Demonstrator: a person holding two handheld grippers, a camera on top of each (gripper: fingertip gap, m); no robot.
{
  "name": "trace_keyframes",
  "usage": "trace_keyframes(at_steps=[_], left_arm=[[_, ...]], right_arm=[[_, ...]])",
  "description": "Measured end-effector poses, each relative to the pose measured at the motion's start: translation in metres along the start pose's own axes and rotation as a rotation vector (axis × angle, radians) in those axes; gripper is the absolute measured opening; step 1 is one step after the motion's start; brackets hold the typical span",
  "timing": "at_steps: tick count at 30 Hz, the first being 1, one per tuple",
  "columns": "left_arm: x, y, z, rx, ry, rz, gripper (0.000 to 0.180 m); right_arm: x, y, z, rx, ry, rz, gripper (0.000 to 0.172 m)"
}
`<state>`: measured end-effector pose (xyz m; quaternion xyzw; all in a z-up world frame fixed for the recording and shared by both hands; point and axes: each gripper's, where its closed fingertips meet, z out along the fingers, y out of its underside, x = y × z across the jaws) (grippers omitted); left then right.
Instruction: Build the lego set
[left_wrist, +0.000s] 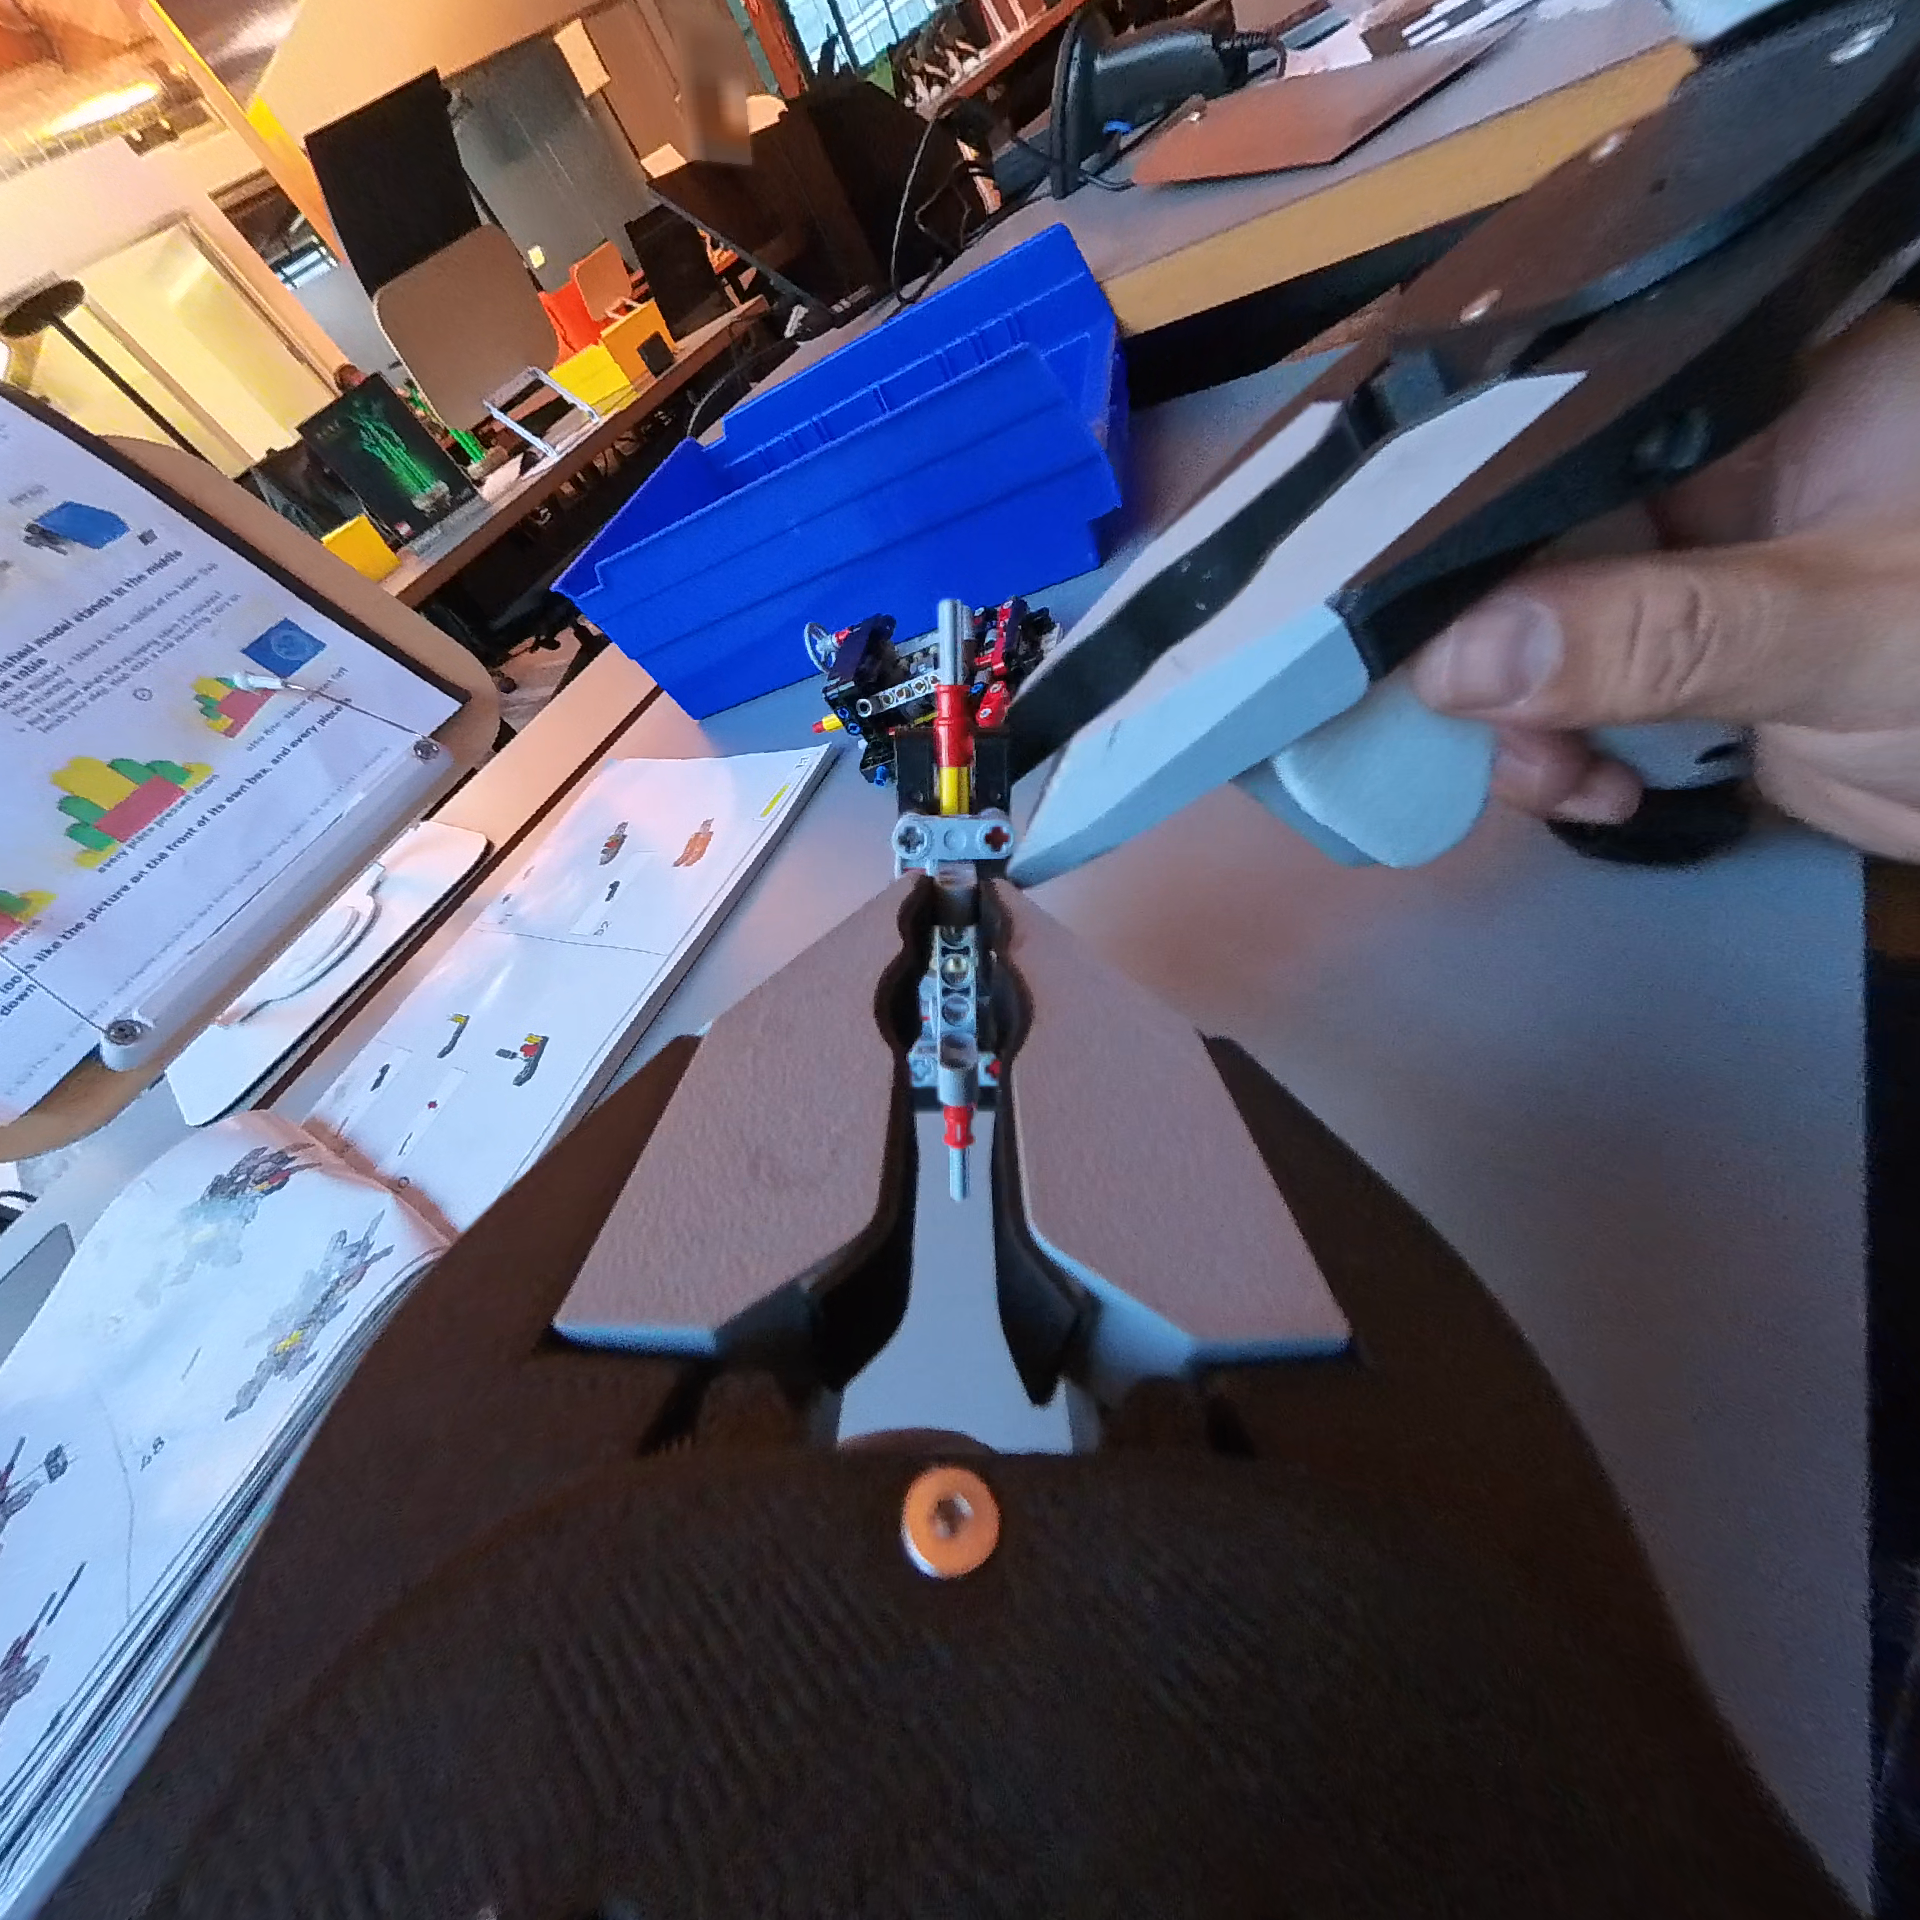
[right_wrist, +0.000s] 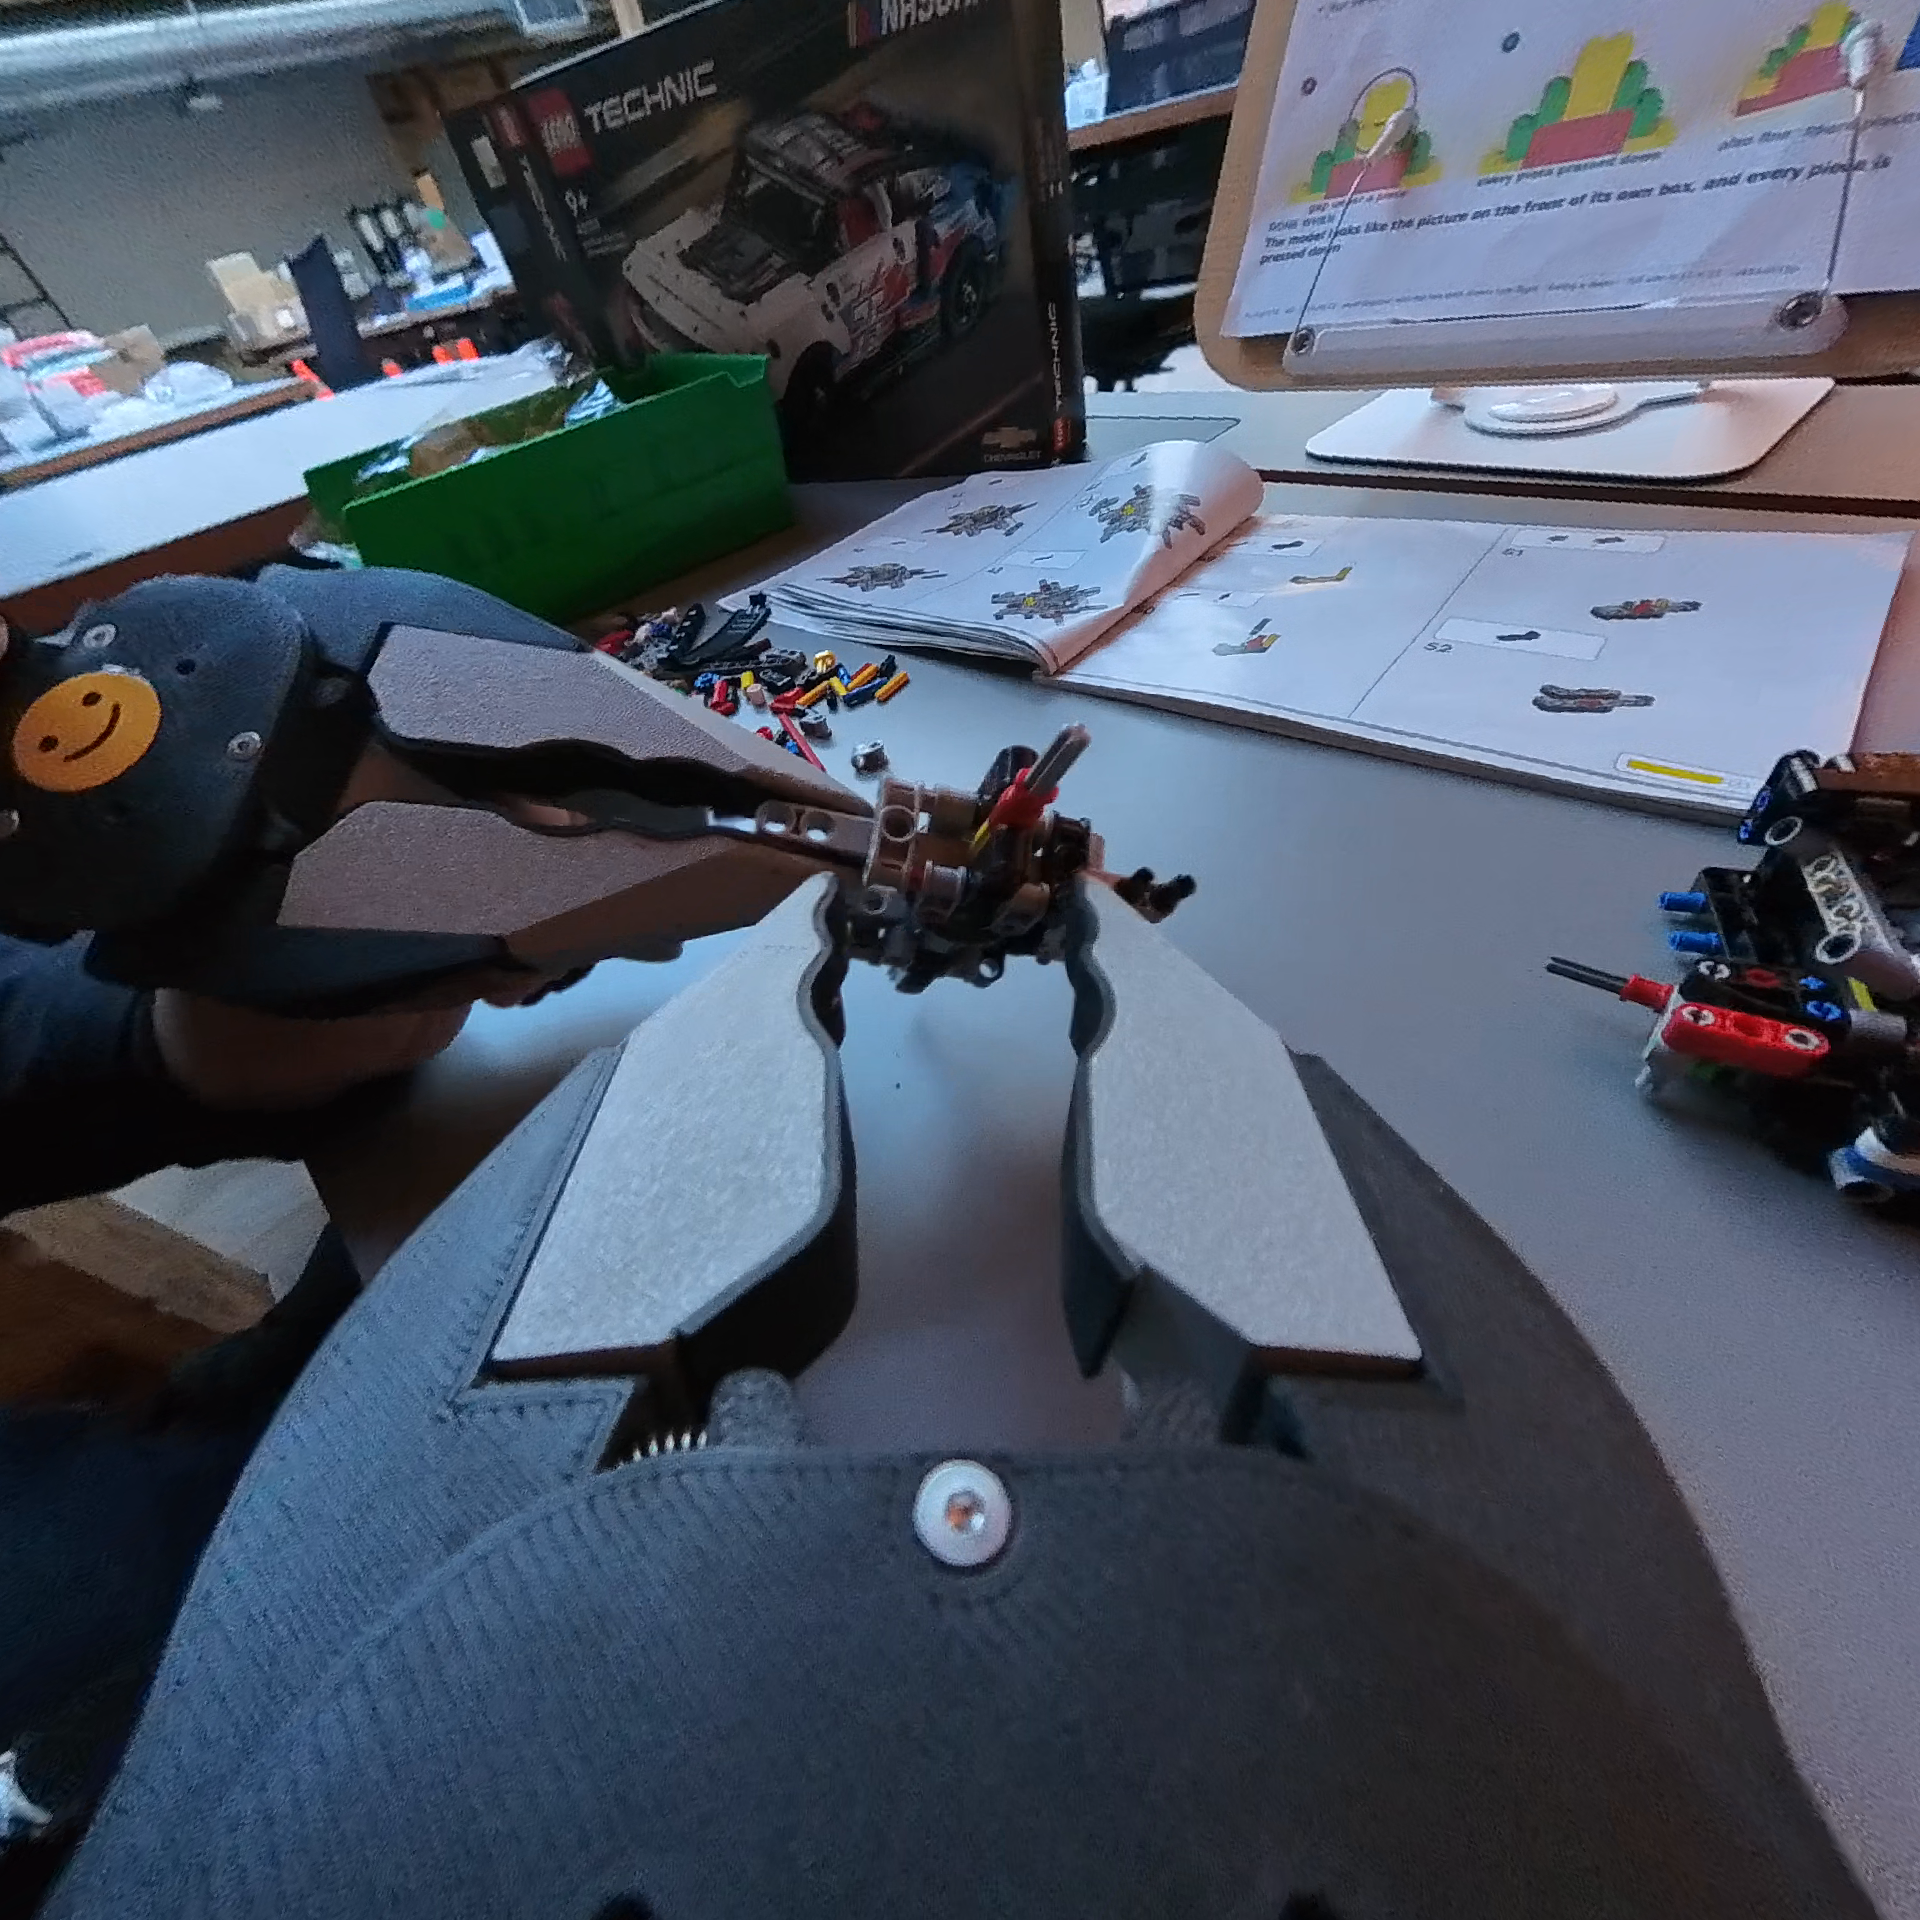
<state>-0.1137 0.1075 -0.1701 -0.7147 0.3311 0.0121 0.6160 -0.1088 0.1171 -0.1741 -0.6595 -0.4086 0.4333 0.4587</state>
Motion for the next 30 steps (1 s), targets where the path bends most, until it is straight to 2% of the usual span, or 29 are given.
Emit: trace_keyframes(at_steps=[9,11,19,21,23,26,28,30], left_arm=[[-0.001,0.004,-0.003,0.007,-0.028,-0.061,0.005],[0.000,0.005,-0.004,0.005,-0.023,-0.078,0.005],[0.002,0.009,-0.006,-0.003,0.018,-0.113,0.008],[0.007,0.009,-0.008,-0.007,0.068,-0.106,0.018],[0.009,0.007,-0.014,-0.005,0.124,-0.086,0.020],[0.010,0.000,-0.028,0.014,0.320,-0.066,0.020],[0.003,0.003,-0.033,-0.032,0.451,-0.080,0.025],[-0.011,0.014,-0.027,-0.105,0.521,-0.116,0.036]], right_arm=[[-0.001,-0.001,0.006,0.027,-0.022,0.052,0.033],[-0.005,0.000,0.007,0.012,-0.044,0.044,0.027],[-0.007,0.001,0.010,-0.027,-0.089,0.007,0.027],[-0.008,0.001,0.010,-0.032,-0.109,-0.008,0.027],[-0.008,0.000,0.010,-0.041,-0.134,-0.028,0.027],[-0.013,-0.003,0.008,-0.050,-0.210,-0.072,0.027],[-0.017,-0.006,0.007,-0.055,-0.283,-0.095,0.027],[-0.022,-0.007,0.008,-0.071,-0.359,-0.113,0.026]])
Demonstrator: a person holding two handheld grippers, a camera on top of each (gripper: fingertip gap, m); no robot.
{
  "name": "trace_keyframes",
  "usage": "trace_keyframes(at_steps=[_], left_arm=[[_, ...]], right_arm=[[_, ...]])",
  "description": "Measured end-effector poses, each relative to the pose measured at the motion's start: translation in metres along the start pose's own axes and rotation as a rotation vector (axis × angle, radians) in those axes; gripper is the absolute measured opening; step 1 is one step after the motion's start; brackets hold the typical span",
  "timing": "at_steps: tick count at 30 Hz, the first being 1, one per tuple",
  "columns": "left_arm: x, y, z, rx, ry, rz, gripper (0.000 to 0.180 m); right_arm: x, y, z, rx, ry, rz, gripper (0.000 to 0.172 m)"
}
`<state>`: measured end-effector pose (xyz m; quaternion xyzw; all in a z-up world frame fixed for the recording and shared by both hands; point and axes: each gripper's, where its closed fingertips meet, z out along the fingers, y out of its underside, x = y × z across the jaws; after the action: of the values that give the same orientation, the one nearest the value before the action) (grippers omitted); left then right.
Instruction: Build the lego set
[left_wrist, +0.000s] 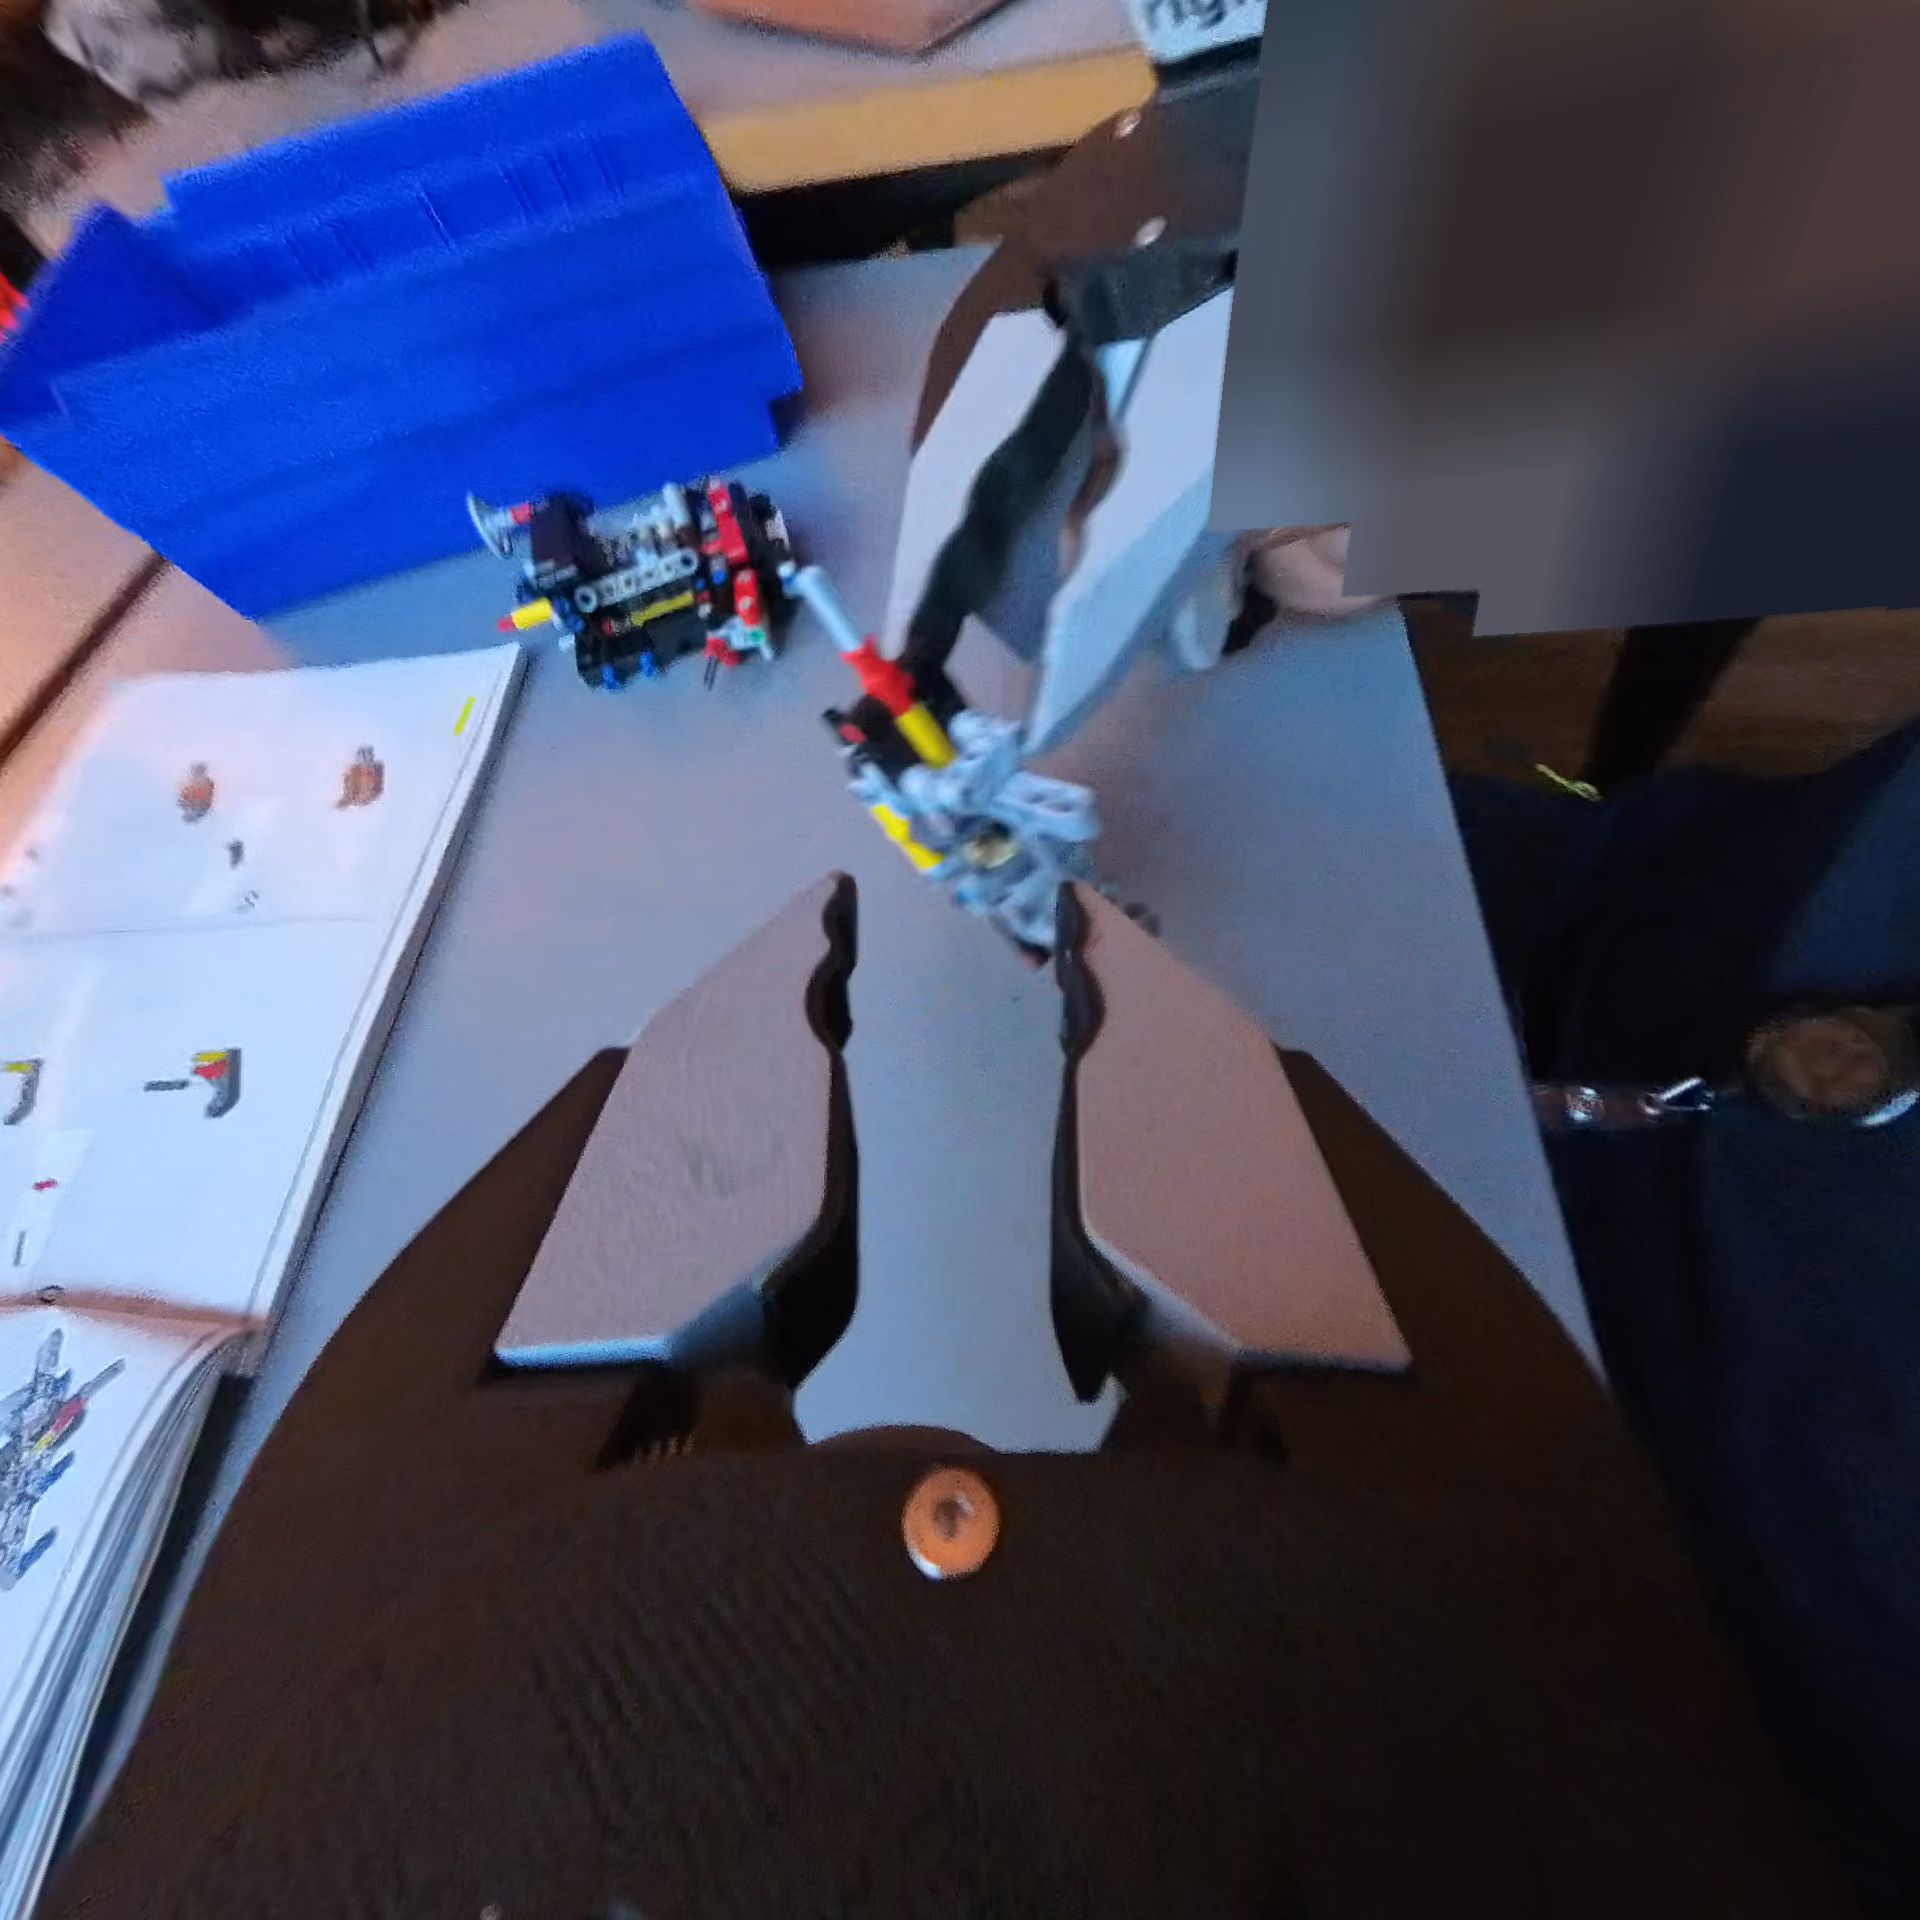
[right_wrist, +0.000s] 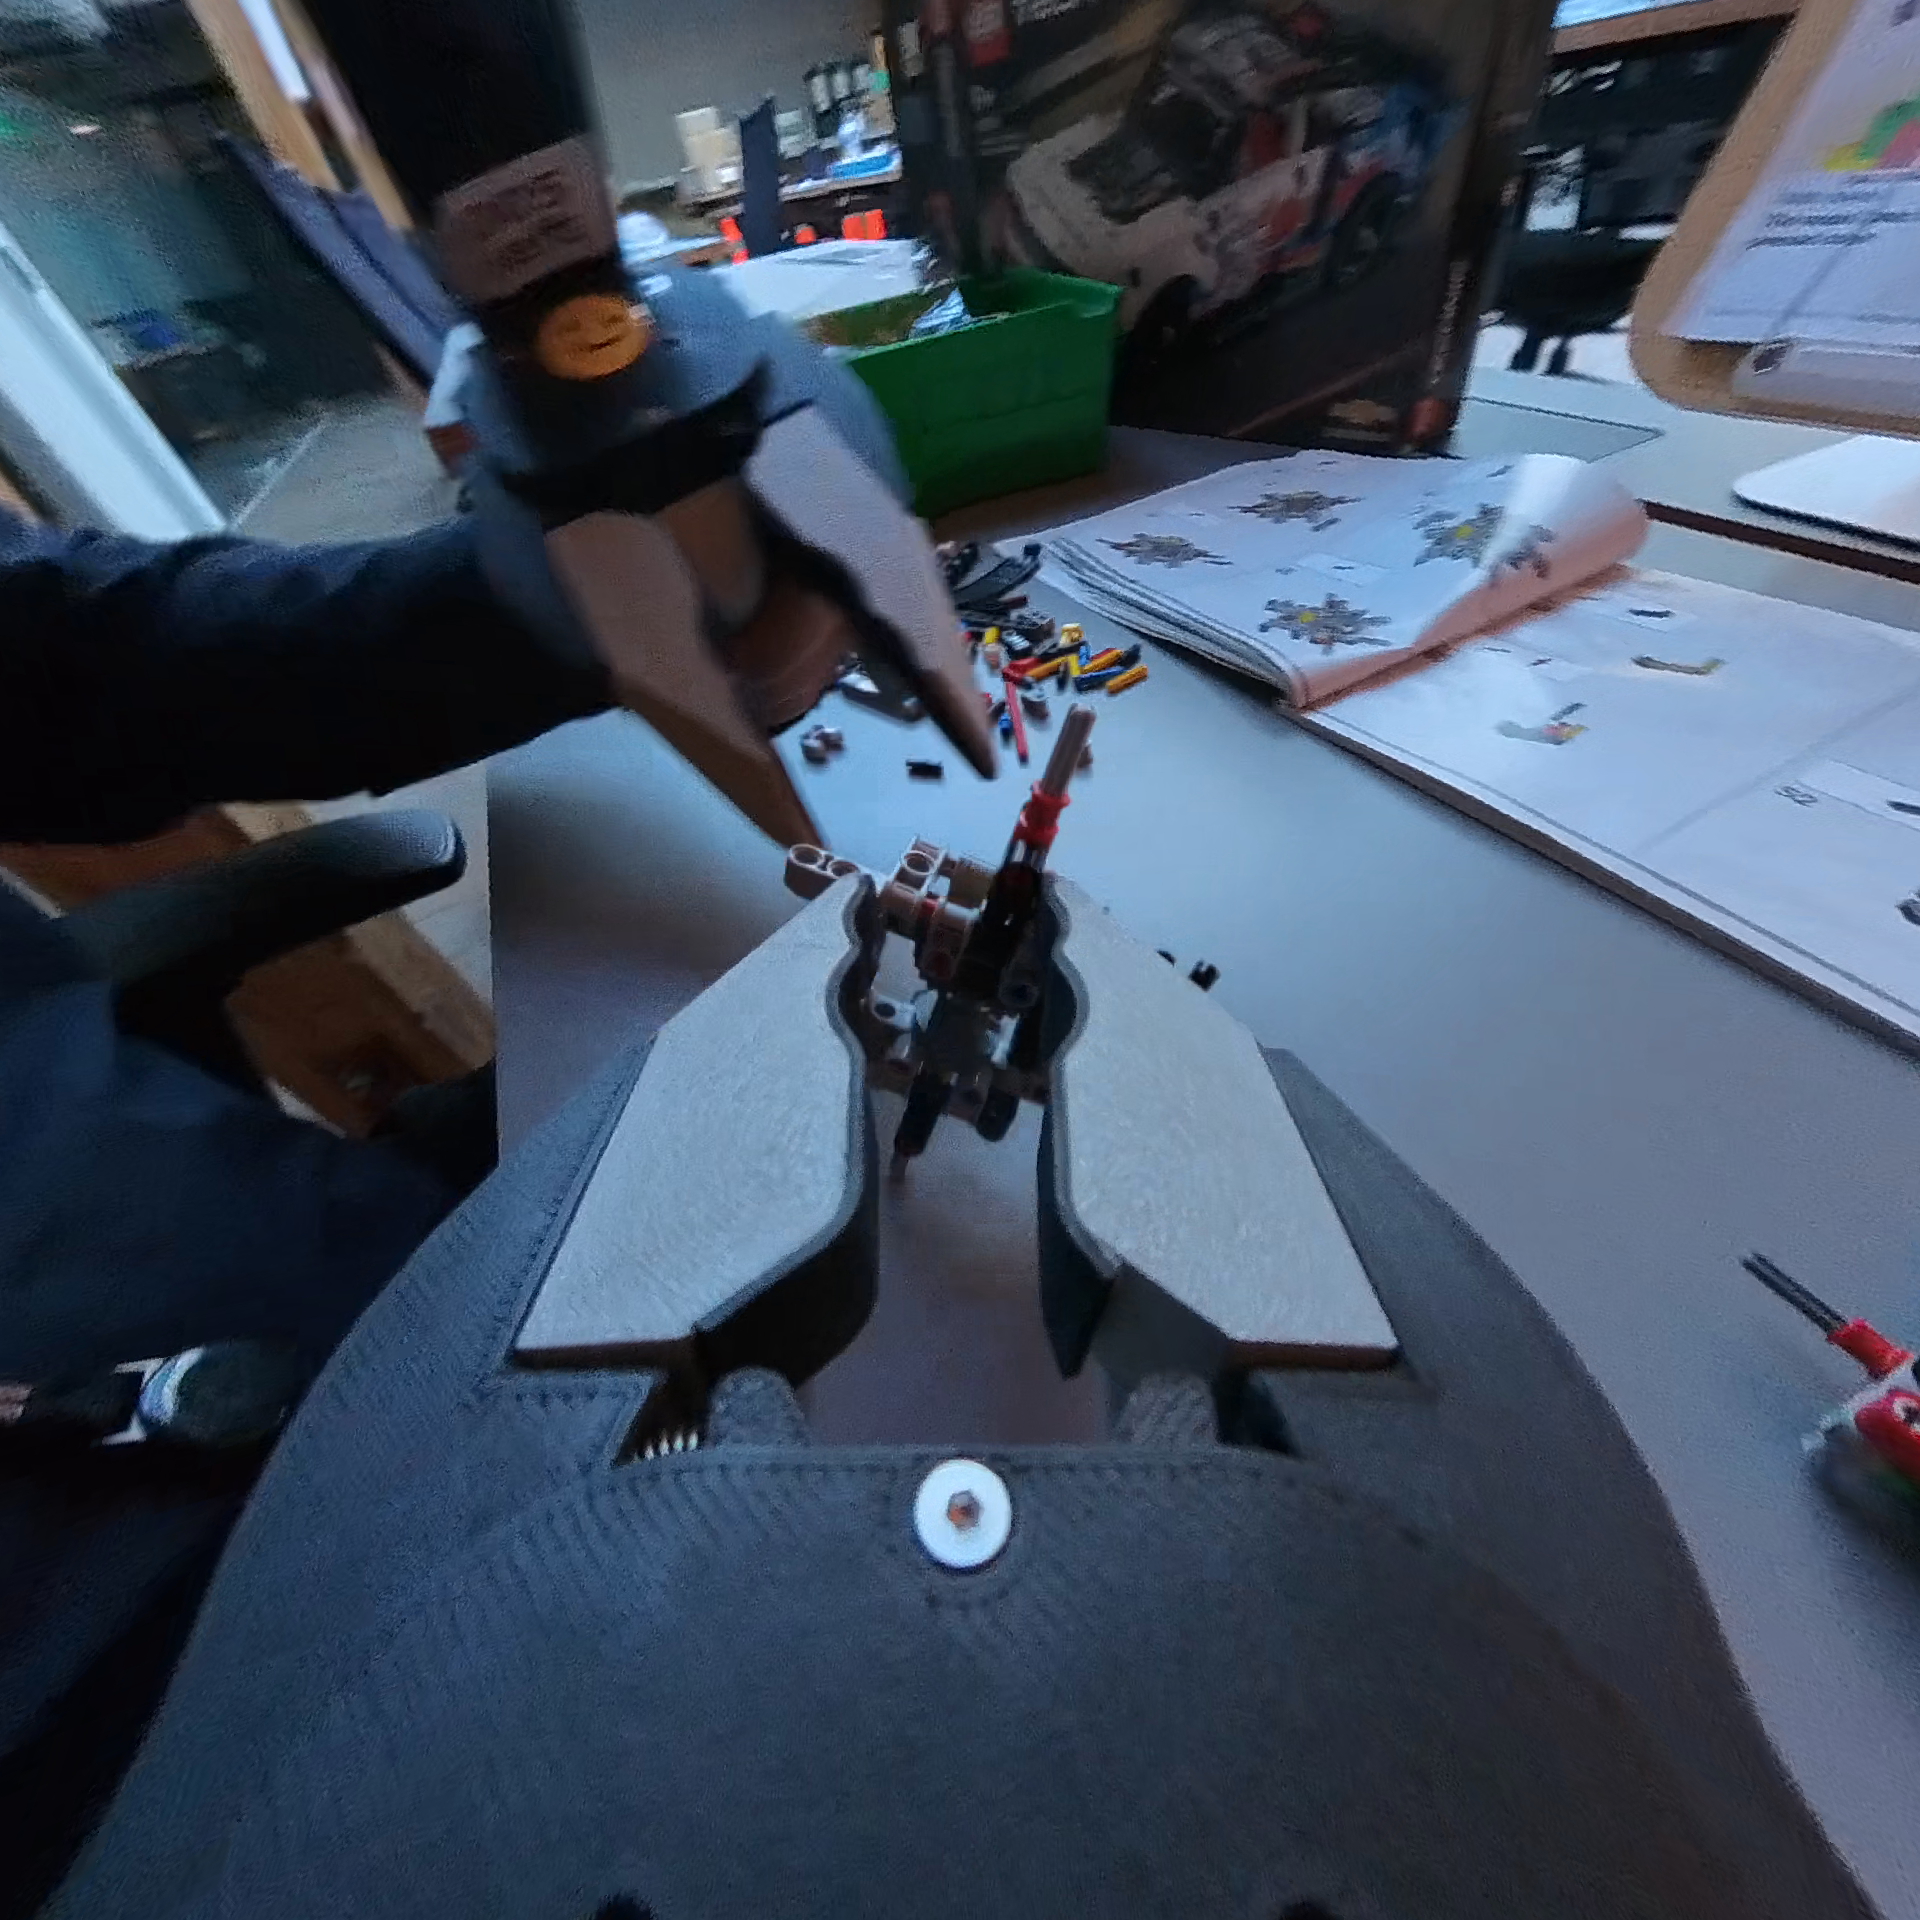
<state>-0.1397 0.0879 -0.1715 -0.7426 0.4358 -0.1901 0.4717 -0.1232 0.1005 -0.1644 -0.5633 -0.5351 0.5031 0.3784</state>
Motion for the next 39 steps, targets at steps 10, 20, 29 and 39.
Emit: trace_keyframes(at_steps=[10,20,29,39], left_arm=[[0.001,-0.006,0.022,0.199,0.436,-0.200,0.030],[0.004,-0.016,0.024,0.251,0.571,-0.213,0.027],[0.009,-0.014,0.024,0.256,0.574,-0.161,0.028],[0.015,-0.021,0.023,0.215,0.504,-0.135,0.027]], right_arm=[[0.002,0.002,0.000,-0.012,-0.125,0.009,0.027],[-0.004,0.003,-0.002,0.005,-0.199,-0.012,0.027],[-0.007,0.006,-0.006,0.013,-0.265,0.028,0.026],[-0.012,0.006,-0.011,-0.047,-0.263,0.085,0.025]])
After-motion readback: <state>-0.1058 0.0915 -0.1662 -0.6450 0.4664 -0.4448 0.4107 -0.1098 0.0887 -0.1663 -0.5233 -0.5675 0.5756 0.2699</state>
